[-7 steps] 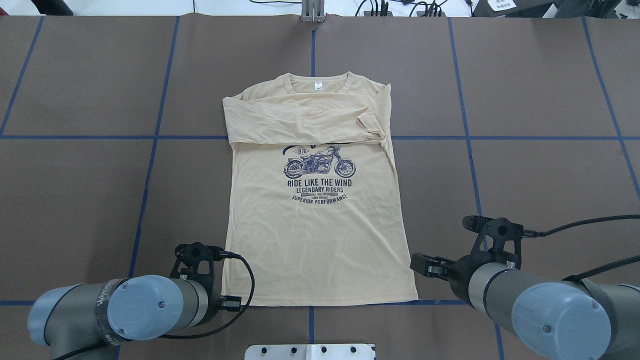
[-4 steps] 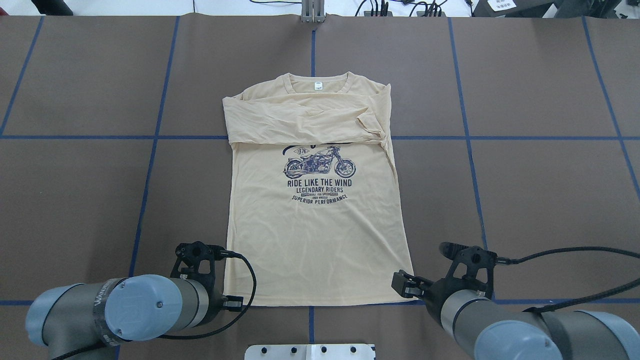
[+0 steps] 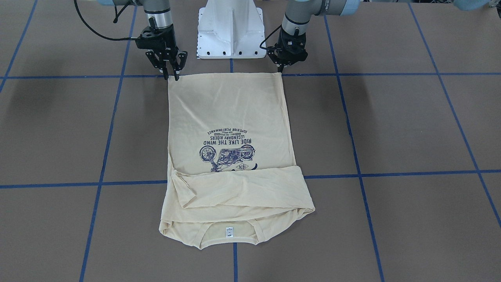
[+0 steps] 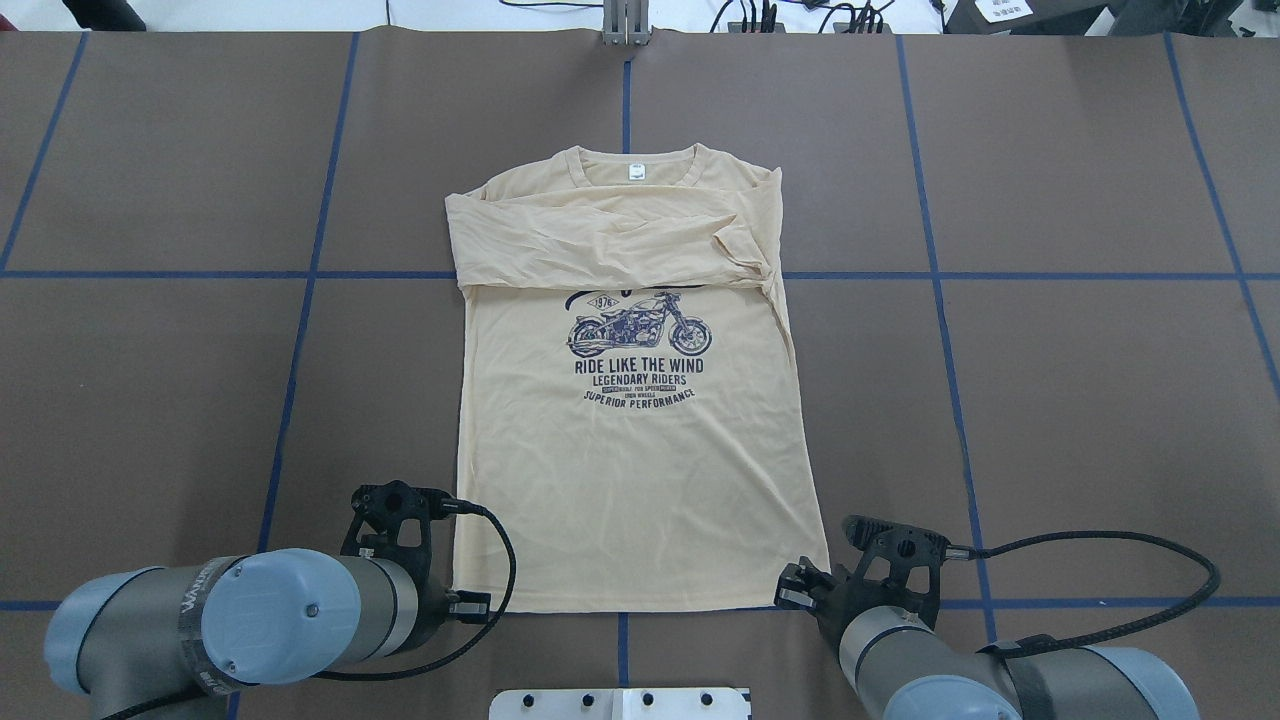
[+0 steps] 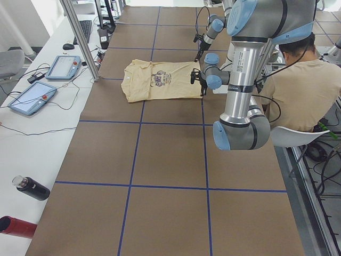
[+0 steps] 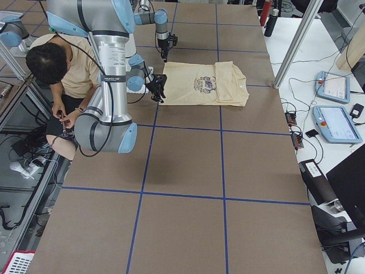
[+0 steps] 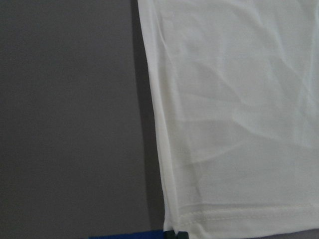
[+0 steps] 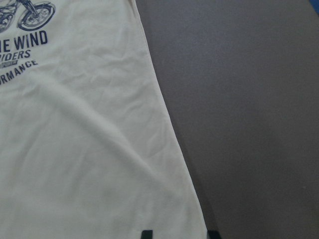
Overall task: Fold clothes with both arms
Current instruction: 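Adjust the right gripper lower onto the hem corner and grasp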
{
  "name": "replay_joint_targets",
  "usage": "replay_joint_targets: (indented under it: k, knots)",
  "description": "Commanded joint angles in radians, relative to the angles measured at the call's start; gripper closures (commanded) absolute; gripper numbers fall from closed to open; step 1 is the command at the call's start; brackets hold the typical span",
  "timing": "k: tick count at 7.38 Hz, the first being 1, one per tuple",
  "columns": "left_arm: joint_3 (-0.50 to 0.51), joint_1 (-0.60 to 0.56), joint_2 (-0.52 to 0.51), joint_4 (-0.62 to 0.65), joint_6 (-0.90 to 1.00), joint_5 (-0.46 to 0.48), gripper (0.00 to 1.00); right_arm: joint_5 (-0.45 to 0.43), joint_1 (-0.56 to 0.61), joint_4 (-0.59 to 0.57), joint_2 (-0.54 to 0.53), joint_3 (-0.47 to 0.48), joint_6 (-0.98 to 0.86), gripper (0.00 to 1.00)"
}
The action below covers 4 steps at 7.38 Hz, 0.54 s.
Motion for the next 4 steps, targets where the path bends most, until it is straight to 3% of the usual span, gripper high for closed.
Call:
replay_joint_targets:
  k: [1,4]
  knots:
    - [-0.001,0.000,0.000,0.000,0.000,0.000,1.00,-0.006,-0.007,-0.002,-0.004,-0.012,0.001,0.55]
    - [-0.001,0.000,0.001,0.000,0.000,0.000,1.00,-0.021,-0.013,-0.003,-0.004,-0.013,0.001,0.55]
